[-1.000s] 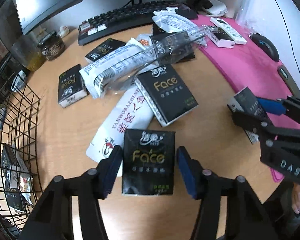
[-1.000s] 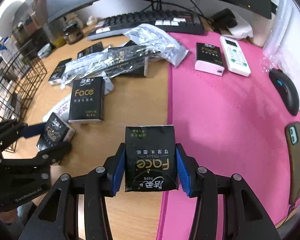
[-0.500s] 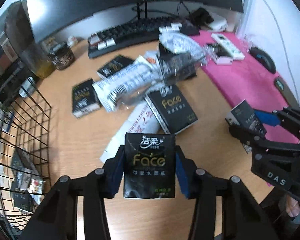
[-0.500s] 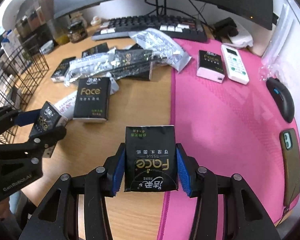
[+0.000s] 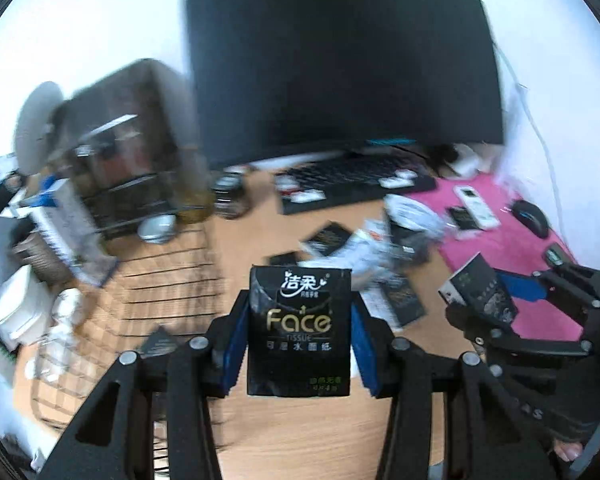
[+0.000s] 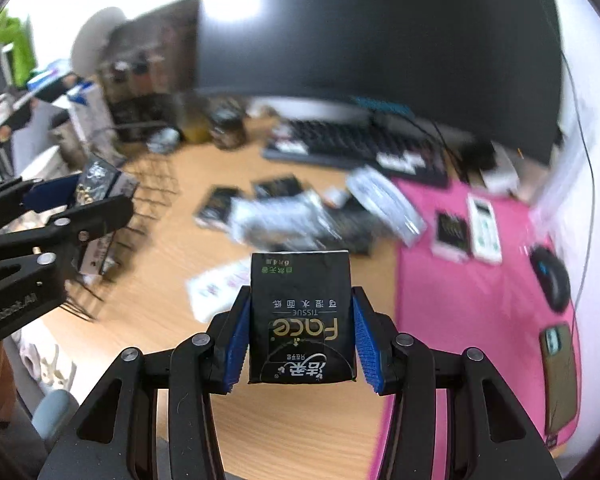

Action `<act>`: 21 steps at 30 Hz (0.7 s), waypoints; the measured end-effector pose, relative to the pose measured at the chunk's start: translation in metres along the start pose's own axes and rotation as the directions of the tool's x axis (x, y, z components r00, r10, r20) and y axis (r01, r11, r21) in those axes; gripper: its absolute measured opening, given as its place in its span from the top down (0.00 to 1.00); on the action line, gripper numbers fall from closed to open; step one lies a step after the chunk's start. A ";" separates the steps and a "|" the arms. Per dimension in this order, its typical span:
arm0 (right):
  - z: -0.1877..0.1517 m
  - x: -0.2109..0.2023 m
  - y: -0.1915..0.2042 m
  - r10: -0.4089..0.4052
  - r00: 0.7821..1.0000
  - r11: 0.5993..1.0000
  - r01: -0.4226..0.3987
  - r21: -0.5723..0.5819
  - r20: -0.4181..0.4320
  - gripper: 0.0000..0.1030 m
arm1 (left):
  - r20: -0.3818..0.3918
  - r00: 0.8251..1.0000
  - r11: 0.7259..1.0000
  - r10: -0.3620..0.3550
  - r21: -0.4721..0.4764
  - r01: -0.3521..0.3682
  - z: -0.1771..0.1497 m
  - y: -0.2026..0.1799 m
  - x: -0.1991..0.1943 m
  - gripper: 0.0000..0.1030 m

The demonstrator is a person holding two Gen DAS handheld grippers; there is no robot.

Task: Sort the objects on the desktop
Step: 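Carry both tissue packs over the wire basket and open both grippers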

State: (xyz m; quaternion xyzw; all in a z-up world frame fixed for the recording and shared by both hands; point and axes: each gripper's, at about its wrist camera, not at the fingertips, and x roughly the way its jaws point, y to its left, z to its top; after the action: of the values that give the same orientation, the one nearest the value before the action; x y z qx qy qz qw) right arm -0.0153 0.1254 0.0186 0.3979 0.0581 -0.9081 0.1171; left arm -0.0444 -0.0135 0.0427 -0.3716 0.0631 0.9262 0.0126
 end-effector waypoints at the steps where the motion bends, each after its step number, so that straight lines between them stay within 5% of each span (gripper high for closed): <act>1: 0.006 -0.002 0.011 0.012 1.000 1.000 -0.012 -0.022 0.015 0.54 | 0.004 0.999 0.999 0.032 -0.011 -0.032 -0.001 0.008 -0.004 0.50; 9: 0.044 0.003 0.109 0.170 0.984 0.973 -0.158 -0.171 0.058 0.54 | -0.015 0.981 0.966 0.191 -0.174 -0.191 -0.016 0.103 -0.020 0.50; 21: 0.064 0.052 0.206 0.314 0.949 0.910 -0.312 -0.273 -0.036 0.54 | -0.172 0.957 0.919 0.232 -0.284 -0.274 -0.053 0.183 0.011 0.50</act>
State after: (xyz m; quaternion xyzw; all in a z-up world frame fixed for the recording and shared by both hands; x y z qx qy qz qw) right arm -0.0415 -0.0949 0.0211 0.3780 0.1189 -0.8623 0.3154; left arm -0.0289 -0.2018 0.0173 -0.4196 -0.0320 0.8912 -0.1693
